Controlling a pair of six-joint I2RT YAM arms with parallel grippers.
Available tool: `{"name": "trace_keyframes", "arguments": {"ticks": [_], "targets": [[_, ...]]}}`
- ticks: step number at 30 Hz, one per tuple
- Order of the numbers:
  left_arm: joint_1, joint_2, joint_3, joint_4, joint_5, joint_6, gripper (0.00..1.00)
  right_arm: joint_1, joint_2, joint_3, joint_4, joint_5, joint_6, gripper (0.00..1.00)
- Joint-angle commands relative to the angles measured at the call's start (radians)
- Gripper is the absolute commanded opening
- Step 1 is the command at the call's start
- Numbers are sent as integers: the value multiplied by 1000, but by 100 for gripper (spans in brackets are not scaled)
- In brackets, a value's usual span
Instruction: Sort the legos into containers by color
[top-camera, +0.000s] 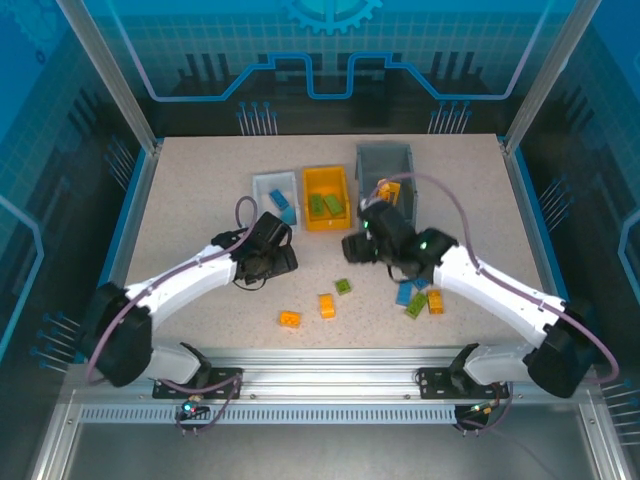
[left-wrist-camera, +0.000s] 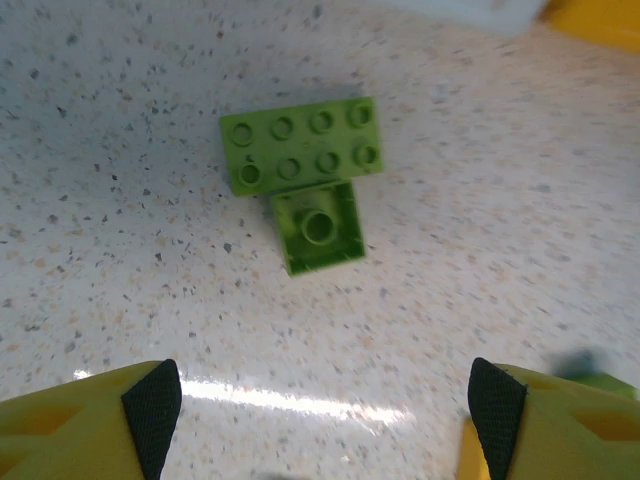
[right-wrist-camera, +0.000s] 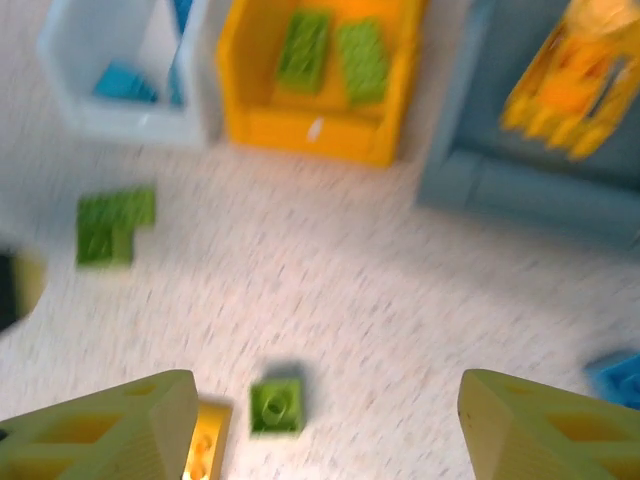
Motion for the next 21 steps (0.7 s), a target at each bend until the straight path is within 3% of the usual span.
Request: {"name": "trace_keyframes", "arguments": {"ticks": [1, 9, 21], "targets": [[49, 95, -6, 73, 92, 8, 81, 106, -91, -113, 81, 8, 41, 75], [58, 243, 37, 140, 71, 22, 76, 256, -172, -265, 124, 14, 122, 78], [60, 237, 11, 190, 46, 73, 35, 281, -127, -230, 129, 25, 137, 77]]}}
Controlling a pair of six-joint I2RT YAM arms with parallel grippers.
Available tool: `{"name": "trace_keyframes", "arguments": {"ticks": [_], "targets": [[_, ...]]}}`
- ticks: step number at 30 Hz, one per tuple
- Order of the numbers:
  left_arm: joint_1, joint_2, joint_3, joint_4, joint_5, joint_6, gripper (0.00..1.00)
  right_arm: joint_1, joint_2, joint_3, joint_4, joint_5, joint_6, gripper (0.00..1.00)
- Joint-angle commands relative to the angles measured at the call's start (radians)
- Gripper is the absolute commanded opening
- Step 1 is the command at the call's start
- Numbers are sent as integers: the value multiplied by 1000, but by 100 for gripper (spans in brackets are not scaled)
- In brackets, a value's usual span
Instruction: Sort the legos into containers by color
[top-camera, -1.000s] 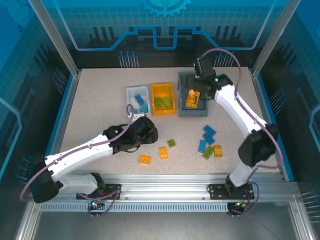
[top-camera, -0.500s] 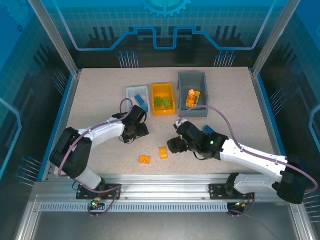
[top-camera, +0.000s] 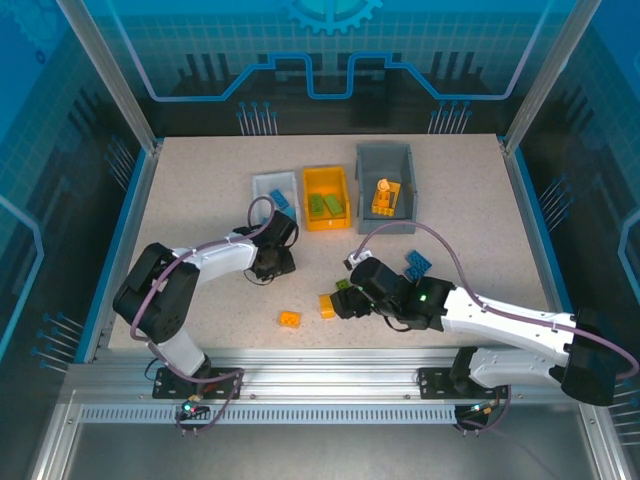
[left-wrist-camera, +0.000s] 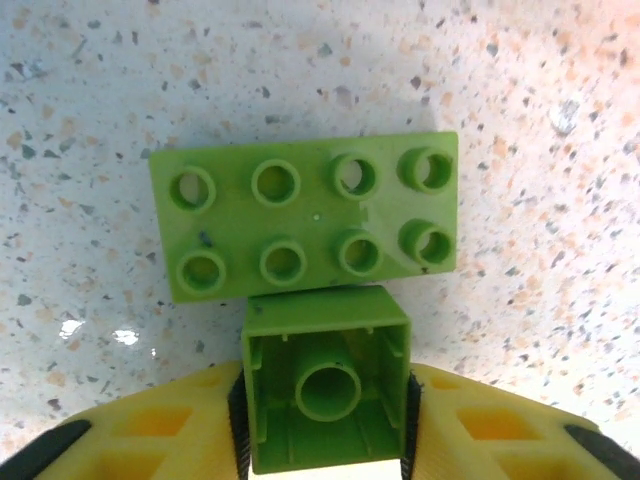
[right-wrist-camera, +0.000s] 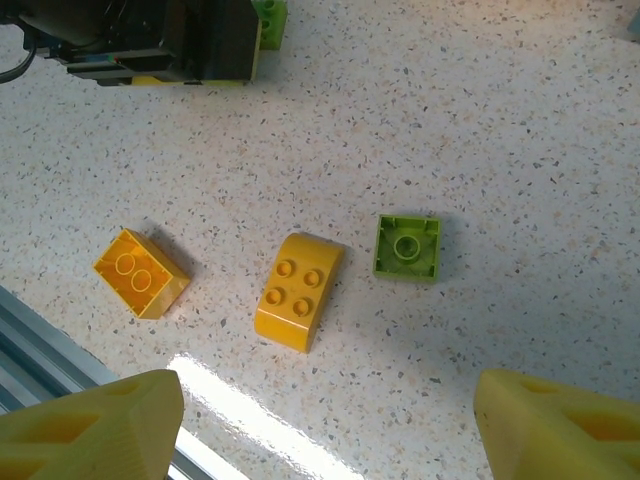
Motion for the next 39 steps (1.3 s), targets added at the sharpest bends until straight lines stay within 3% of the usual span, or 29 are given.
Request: {"name": "trace_keyframes", "arguments": {"ticks": [1, 7, 13, 18, 23, 31, 36, 39], "targets": [[5, -18, -5, 19, -2, 36, 33, 19, 15, 26, 18, 19, 17, 77], [-57, -117, 7, -44, -31, 63, 25, 24, -47, 19, -19, 90, 43, 75], [-174, -135, 213, -156, -61, 115, 26, -20, -200, -40, -6, 214, 106, 74], [-155, 34, 472, -196, -63, 211, 27, -131, -258, -72, 62, 184, 147, 72], [-78, 262, 731, -210, -25, 276, 27, -235, -264, -60, 103, 106, 152, 72], [11, 545, 1066, -260, 38, 356, 30, -297, -273, -59, 77, 70, 152, 72], [41, 641, 1150, -263, 101, 358, 39, -308, -289, -87, 62, 56, 167, 72], [43, 661, 1169, -271, 120, 358, 51, -314, -299, -96, 40, 60, 172, 72]]}}
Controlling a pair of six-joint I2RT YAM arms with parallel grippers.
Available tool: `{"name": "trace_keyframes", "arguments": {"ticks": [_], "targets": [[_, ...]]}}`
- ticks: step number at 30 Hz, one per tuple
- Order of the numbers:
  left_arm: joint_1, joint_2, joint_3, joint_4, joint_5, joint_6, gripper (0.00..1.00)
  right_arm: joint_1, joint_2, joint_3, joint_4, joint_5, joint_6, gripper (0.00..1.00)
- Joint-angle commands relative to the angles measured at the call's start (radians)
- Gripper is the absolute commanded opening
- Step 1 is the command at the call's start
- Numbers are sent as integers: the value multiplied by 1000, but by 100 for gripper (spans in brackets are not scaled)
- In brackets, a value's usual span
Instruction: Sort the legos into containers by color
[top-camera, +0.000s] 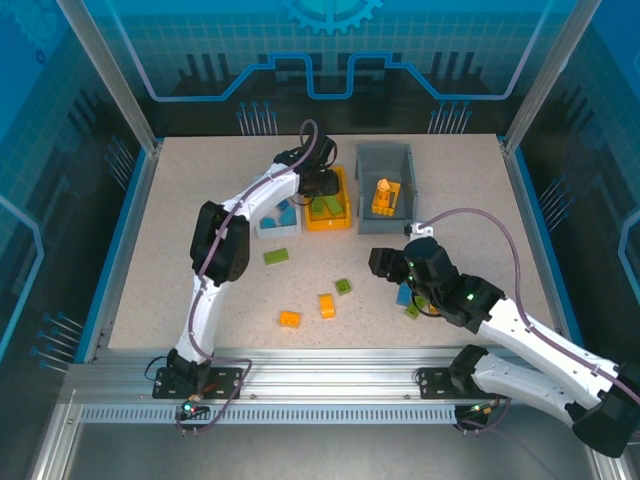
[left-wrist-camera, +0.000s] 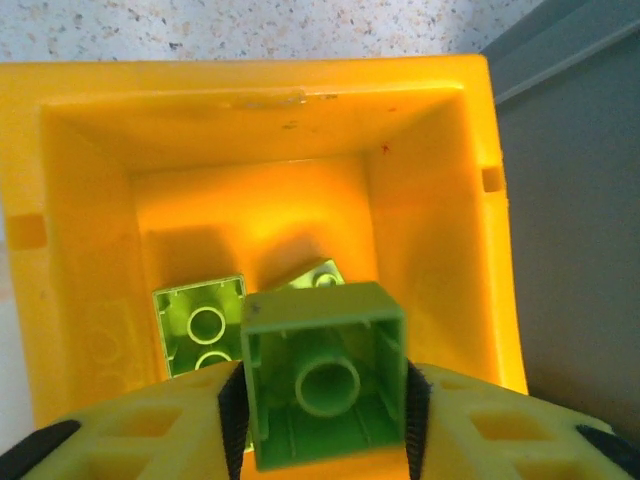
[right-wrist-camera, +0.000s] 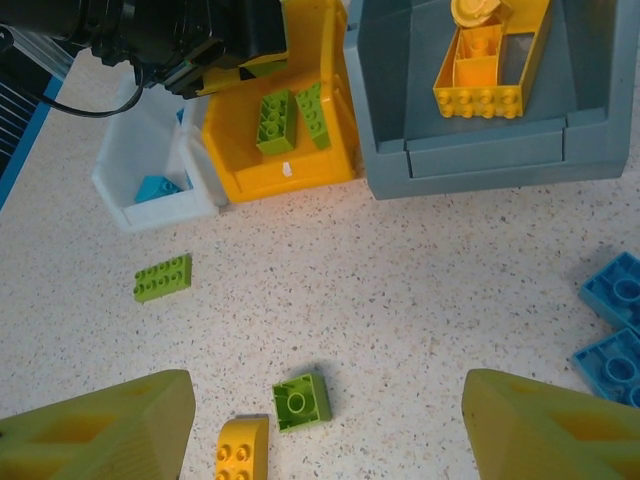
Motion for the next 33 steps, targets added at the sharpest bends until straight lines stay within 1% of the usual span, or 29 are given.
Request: {"name": "trace_keyframes", "arguments": {"ticks": [1, 3, 6, 10, 13, 18, 21, 24, 26, 29, 33], "targets": [[1, 16, 47, -43, 62, 23, 54, -18, -21, -13, -29, -4, 21, 73], [-1, -2, 37, -42, 70, 19, 57, -25, -25, -11, -47, -3, 16, 73], [-3, -59, -1, -32, 70, 10, 58, -32, -13, 8, -94, 7, 2, 74], [-16, -176, -82, -4, 62, -1, 58, -32, 34, 44, -166, 5, -30, 74], [-37, -297, -188, 27, 44, -22, 58, -6, 115, 95, -224, -2, -59, 74], [-96, -564, -475, 112, -13, -98, 59, 145, 316, 195, -249, 54, -108, 72], [-140, -774, -686, 147, -71, -176, 59, 233, 436, 266, -261, 72, -107, 68], [-199, -959, -876, 150, -130, -251, 59, 298, 540, 296, -255, 44, -18, 67], [-244, -1087, -989, 143, -155, -282, 59, 343, 602, 302, -240, 32, 70, 67], [-285, -1272, -1130, 117, -163, -337, 60, 379, 711, 344, -250, 21, 155, 67], [-311, -1527, -1304, 83, -134, -402, 63, 384, 831, 405, -252, -2, 178, 68]]}}
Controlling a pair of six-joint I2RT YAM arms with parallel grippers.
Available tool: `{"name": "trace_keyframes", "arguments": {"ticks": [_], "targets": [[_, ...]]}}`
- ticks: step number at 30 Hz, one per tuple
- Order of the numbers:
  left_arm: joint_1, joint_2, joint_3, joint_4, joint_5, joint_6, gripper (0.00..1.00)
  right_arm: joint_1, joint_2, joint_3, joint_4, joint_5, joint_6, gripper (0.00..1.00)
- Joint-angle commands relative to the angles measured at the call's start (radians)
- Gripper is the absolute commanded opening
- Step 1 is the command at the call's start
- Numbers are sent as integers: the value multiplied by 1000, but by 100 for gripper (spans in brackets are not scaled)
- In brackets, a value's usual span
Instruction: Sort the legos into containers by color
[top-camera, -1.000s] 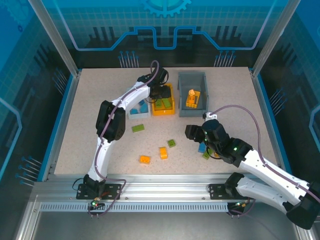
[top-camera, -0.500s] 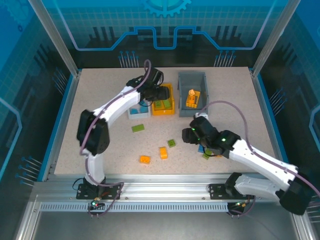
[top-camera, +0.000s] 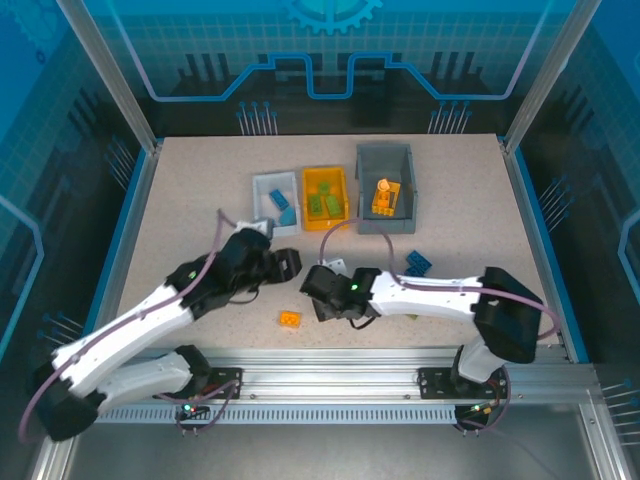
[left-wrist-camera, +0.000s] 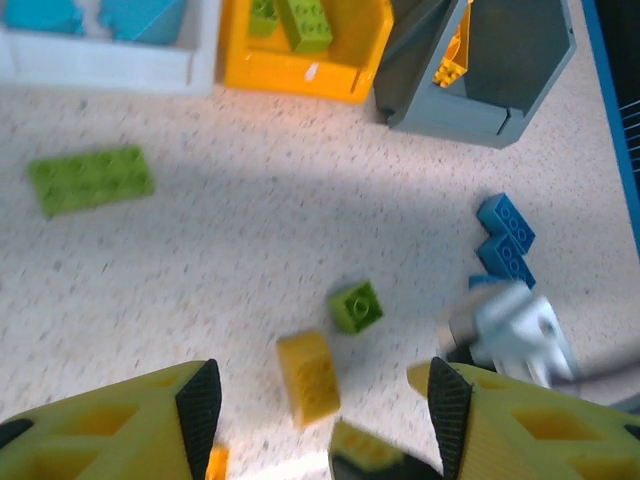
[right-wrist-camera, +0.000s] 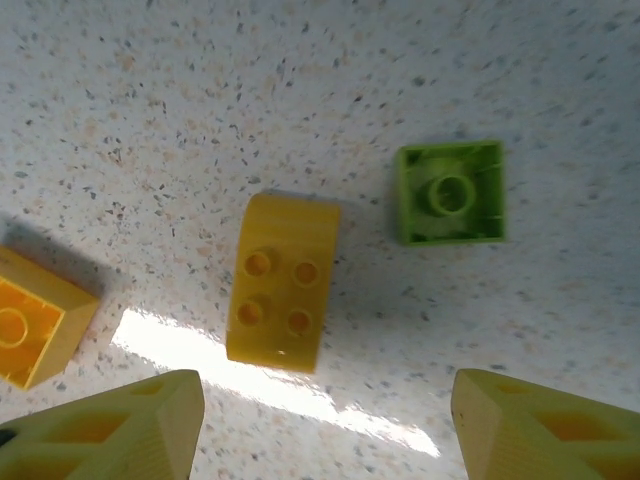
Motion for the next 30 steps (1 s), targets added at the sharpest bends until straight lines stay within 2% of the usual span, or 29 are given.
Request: {"name": "trace_keyframes", "arguments": {"ticks": [1, 6, 12, 14, 17, 21, 25, 30], "targets": [[-14, -181, -98, -42, -4, -98, 65, 4, 80, 63, -23, -12, 73, 68], [-15, -341, -207, -142, 37, -143, 65, -26, 174, 97, 10, -53, 59, 64], [-15, -407, -224, -181, 41, -148, 65, -40, 240, 121, 2, -56, 69, 48], [-15, -400, -227, -170, 44, -145, 65, -42, 240, 120, 12, -50, 68, 38], [-16, -383, -227, -140, 54, -144, 64, -42, 210, 124, 2, -25, 62, 26], [-15, -347, -210, -88, 81, -133, 65, -47, 60, 114, -58, 69, 40, 24], [-16, -271, -181, -8, 121, -115, 64, -159, -112, 99, -101, 97, -31, 24], [-25, -146, -130, 110, 156, -95, 65, -436, -177, 121, -22, -13, -217, 23]]}}
